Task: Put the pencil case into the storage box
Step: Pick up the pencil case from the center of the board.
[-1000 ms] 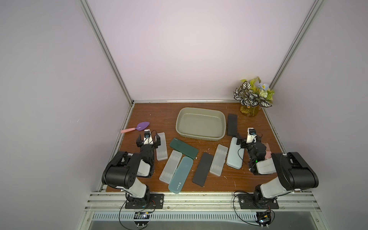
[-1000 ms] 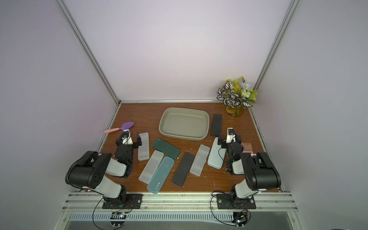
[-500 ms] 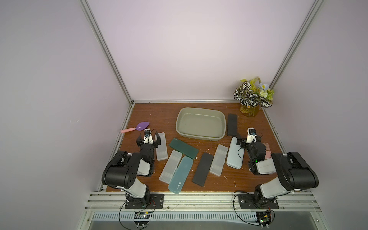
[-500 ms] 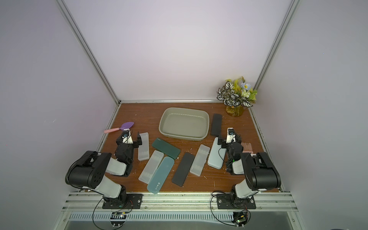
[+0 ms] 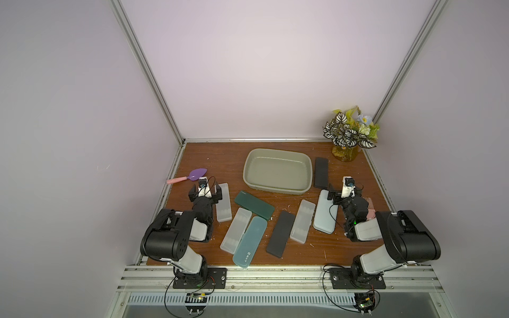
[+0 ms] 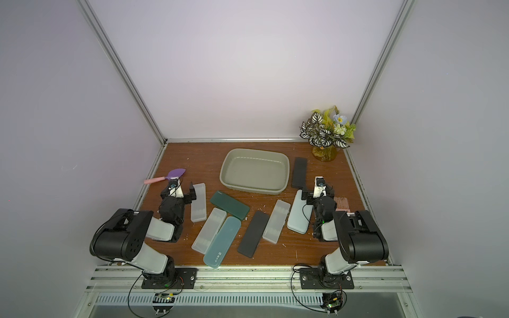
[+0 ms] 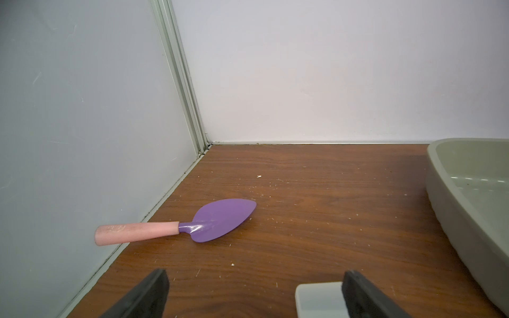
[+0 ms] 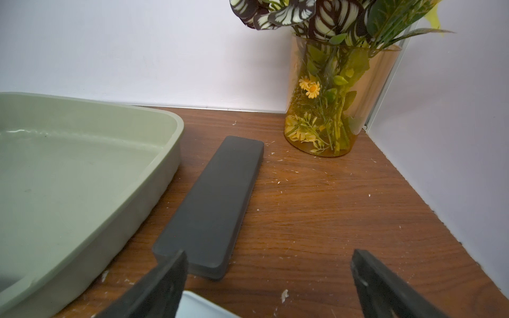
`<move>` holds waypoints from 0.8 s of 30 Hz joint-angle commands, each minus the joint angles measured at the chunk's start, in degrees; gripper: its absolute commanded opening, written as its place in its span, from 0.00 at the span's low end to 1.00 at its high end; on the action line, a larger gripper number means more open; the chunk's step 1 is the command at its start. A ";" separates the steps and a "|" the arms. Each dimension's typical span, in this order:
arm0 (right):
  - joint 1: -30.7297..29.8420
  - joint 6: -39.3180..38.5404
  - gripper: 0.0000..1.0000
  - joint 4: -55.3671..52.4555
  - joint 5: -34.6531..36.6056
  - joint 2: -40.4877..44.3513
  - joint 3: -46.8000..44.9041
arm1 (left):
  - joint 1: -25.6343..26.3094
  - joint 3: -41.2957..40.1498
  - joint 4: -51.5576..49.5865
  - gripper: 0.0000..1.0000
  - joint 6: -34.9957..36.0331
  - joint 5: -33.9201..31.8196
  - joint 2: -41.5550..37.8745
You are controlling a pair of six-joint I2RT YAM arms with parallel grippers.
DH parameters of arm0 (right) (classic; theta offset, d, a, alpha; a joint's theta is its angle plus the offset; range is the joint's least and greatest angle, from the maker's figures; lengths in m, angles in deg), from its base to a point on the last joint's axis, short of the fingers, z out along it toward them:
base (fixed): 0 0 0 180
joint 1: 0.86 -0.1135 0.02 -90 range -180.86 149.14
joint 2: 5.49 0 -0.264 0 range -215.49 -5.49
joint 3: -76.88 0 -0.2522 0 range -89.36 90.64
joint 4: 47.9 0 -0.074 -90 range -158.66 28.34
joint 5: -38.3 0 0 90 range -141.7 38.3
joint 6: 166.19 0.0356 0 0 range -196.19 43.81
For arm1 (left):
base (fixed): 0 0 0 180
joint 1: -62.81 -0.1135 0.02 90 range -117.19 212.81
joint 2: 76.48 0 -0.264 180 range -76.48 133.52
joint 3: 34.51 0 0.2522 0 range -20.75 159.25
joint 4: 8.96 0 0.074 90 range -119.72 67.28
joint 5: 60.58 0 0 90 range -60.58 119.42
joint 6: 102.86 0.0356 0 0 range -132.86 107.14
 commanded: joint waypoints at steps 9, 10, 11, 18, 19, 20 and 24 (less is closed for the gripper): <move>-0.87 3.45 0.99 -40.56 10.09 23.84 13.45 | 8.78 7.48 -31.55 0.83 1.88 -12.40 -31.47; -0.91 4.42 1.00 -42.76 10.31 25.47 14.37 | 8.79 10.46 -39.70 0.82 0.25 -12.13 -34.46; -0.99 5.40 1.00 -44.32 9.63 27.03 15.17 | 8.79 13.23 -46.19 0.80 -1.17 -11.86 -36.39; -1.05 20.23 1.00 -68.10 -3.06 24.20 31.49 | 8.81 33.35 -82.30 0.79 -13.30 -14.54 -35.18; -1.24 21.26 1.00 -71.83 -5.66 22.25 34.17 | 8.79 36.45 -87.06 0.78 -14.91 -14.47 -33.16; -1.43 22.29 1.00 -75.02 -7.73 20.45 36.19 | 8.84 39.39 -91.00 0.78 -16.22 -14.15 -31.04; -2.30 24.98 1.00 -79.15 -14.12 19.37 38.37 | 8.03 48.88 -103.50 0.78 -21.41 -12.49 -22.75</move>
